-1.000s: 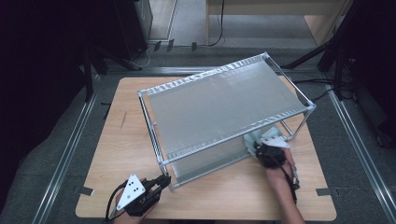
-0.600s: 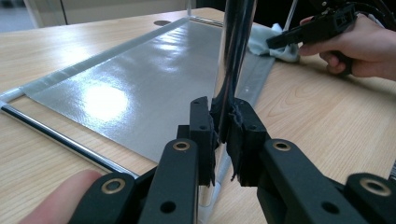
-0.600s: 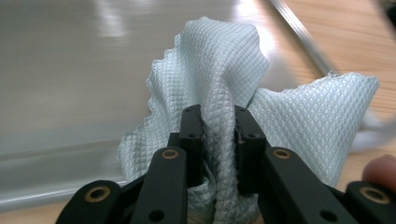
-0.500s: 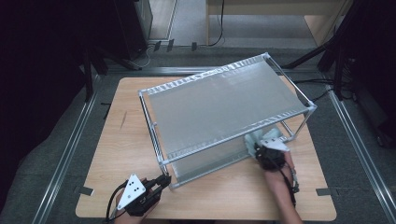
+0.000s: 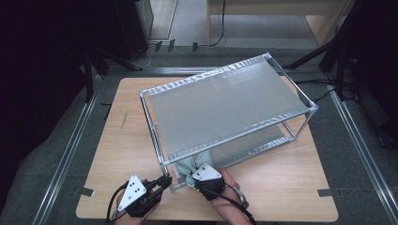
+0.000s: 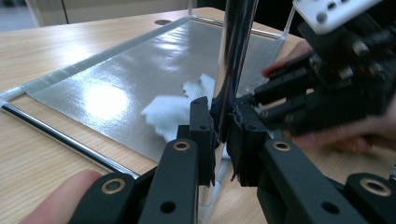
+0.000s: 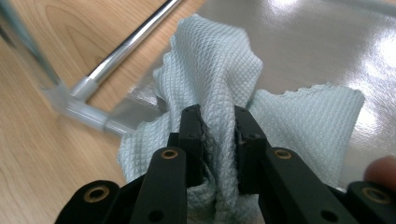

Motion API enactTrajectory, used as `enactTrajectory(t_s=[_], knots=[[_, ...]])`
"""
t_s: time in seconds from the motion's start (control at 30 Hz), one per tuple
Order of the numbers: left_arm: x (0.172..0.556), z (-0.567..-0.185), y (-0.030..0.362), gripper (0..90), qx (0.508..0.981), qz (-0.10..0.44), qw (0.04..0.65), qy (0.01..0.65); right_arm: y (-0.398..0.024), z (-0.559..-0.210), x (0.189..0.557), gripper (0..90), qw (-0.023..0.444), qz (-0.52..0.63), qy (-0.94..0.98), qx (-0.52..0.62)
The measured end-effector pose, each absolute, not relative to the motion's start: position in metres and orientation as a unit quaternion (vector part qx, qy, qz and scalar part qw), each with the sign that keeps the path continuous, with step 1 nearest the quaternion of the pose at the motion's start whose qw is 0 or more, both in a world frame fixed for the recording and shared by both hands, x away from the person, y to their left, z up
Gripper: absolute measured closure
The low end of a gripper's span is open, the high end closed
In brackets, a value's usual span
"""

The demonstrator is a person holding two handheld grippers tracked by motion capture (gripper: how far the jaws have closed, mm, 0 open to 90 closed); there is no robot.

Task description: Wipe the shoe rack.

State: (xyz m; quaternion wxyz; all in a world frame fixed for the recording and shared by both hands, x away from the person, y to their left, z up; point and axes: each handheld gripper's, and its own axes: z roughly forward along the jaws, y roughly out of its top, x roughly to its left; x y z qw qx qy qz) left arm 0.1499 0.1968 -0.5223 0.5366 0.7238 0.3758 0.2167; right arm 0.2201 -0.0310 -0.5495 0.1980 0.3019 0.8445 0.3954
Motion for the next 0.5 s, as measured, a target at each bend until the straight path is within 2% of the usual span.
enactTrajectory(t_s=[0.13, 0.17, 0.33, 0.37, 0.4, 0.43, 0.5], knots=[[0.150, -0.522, 0.197, 81.5, 0.724, 0.217, 0.536, 0.375, -0.057, -0.549, 0.236, 77.1, 0.211, 0.385, 0.834, 0.334], [0.150, -0.523, 0.197, 81.5, 0.725, 0.218, 0.536, 0.374, -0.089, -0.549, 0.252, 77.3, 0.226, 0.379, 0.814, 0.379], [0.150, -0.523, 0.197, 81.6, 0.724, 0.217, 0.537, 0.374, -0.165, -0.548, 0.282, 77.5, 0.273, 0.355, 0.764, 0.464], [0.150, -0.523, 0.197, 81.5, 0.724, 0.217, 0.537, 0.374, -0.165, -0.548, 0.282, 77.5, 0.273, 0.355, 0.764, 0.464], [0.150, -0.523, 0.197, 81.6, 0.725, 0.218, 0.536, 0.374, -0.194, -0.547, 0.288, 77.4, 0.285, 0.354, 0.740, 0.496], [0.150, -0.523, 0.197, 81.6, 0.725, 0.218, 0.536, 0.374, -0.194, -0.547, 0.288, 77.4, 0.285, 0.354, 0.740, 0.496], [0.150, -0.523, 0.197, 81.6, 0.725, 0.219, 0.536, 0.374, -0.220, -0.546, 0.293, 77.5, 0.307, 0.342, 0.717, 0.524]])
